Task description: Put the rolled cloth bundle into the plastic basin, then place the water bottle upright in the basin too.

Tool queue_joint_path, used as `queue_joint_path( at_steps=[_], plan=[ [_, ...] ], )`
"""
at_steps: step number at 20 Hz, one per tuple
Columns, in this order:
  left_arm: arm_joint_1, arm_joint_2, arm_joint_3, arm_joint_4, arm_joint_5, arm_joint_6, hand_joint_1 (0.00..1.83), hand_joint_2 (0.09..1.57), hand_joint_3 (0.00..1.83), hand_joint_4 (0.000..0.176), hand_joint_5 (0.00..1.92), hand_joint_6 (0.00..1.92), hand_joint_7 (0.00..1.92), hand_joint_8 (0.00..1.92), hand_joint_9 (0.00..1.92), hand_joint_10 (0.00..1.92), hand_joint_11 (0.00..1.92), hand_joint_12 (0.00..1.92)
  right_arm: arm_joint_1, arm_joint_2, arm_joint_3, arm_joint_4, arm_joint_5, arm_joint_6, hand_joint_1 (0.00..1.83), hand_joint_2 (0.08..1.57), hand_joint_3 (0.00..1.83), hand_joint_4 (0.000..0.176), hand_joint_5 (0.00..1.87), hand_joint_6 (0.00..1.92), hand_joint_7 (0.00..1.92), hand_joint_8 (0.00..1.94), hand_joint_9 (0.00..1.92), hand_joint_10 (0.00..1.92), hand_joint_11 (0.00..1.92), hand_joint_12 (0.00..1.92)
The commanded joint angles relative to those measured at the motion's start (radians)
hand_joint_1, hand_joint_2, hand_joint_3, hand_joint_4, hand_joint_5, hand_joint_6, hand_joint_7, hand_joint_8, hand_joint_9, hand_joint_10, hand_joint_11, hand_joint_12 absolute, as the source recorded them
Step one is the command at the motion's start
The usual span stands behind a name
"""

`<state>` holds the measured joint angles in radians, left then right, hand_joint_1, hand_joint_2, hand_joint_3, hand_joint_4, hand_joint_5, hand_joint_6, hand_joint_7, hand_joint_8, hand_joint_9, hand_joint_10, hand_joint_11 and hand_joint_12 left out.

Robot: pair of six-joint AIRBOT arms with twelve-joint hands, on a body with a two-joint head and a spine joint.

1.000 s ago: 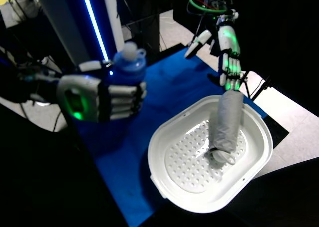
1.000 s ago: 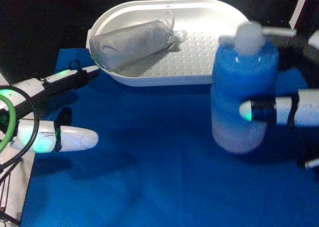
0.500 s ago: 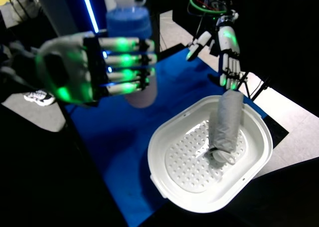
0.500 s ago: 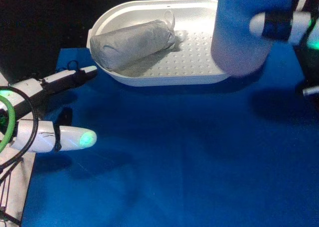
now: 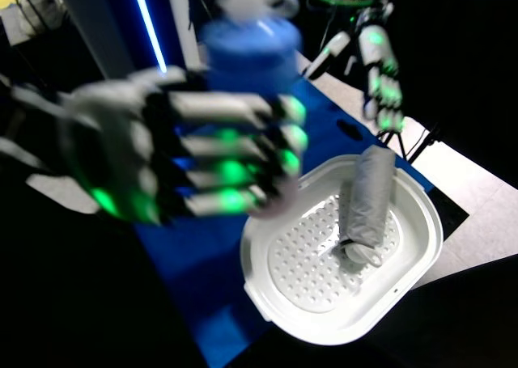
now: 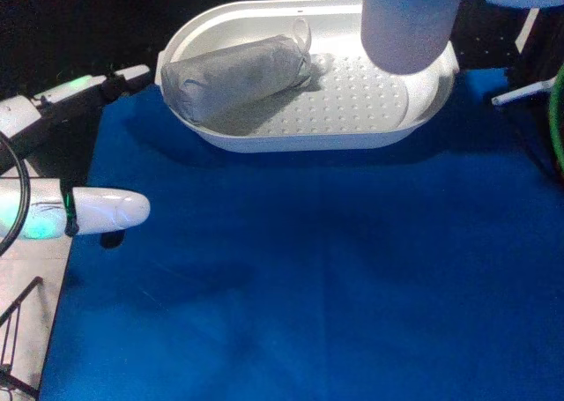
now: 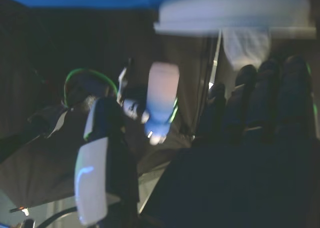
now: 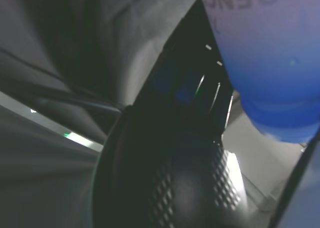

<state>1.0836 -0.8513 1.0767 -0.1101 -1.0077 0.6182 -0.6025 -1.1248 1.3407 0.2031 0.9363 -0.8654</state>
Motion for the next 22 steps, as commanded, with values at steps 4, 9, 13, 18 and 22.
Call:
queue_joint_path(
  at_steps=[4,9,13,18,22],
  plan=[
    [-0.013,0.039,-0.03,0.018,-0.205,-0.006,0.59,0.87,0.0,0.174,0.09,0.0,0.09,0.0,0.02,0.0,0.0,0.0,0.021,-0.034,0.045,0.055,0.129,0.019,1.36,1.13,0.0,0.0,0.75,1.52,0.95,1.16,1.03,1.61,0.96,1.68],
    [-0.009,0.066,-0.042,0.034,-0.251,-0.006,0.57,0.87,0.0,0.175,0.06,0.0,0.04,0.0,0.0,0.0,0.0,0.0,0.016,-0.108,0.128,0.103,0.111,0.019,1.21,1.21,0.0,0.0,0.71,1.33,0.86,1.33,0.98,1.62,0.99,1.73],
    [-0.008,0.088,-0.048,0.042,-0.276,-0.006,0.52,0.9,0.01,0.172,0.06,0.0,0.05,0.0,0.0,0.0,0.0,0.0,-0.003,-0.164,0.183,0.141,0.099,0.019,1.34,1.18,0.0,0.0,0.6,1.45,0.85,1.29,0.98,1.69,1.01,1.76],
    [-0.002,0.086,-0.048,0.04,-0.282,-0.005,0.51,0.91,0.0,0.166,0.09,0.01,0.05,0.0,0.0,0.0,0.0,0.0,-0.032,-0.22,0.223,0.165,0.094,0.037,1.39,1.14,0.0,0.01,0.57,1.59,0.88,1.5,0.98,1.74,0.97,1.8],
    [0.001,0.084,-0.047,0.041,-0.288,-0.005,0.54,0.89,0.0,0.176,0.09,0.0,0.07,0.01,0.02,0.01,0.0,0.0,-0.067,-0.293,0.298,0.172,0.094,0.104,1.38,1.14,0.0,0.0,0.57,1.55,0.9,1.45,1.15,1.62,1.19,1.64]
  ],
)
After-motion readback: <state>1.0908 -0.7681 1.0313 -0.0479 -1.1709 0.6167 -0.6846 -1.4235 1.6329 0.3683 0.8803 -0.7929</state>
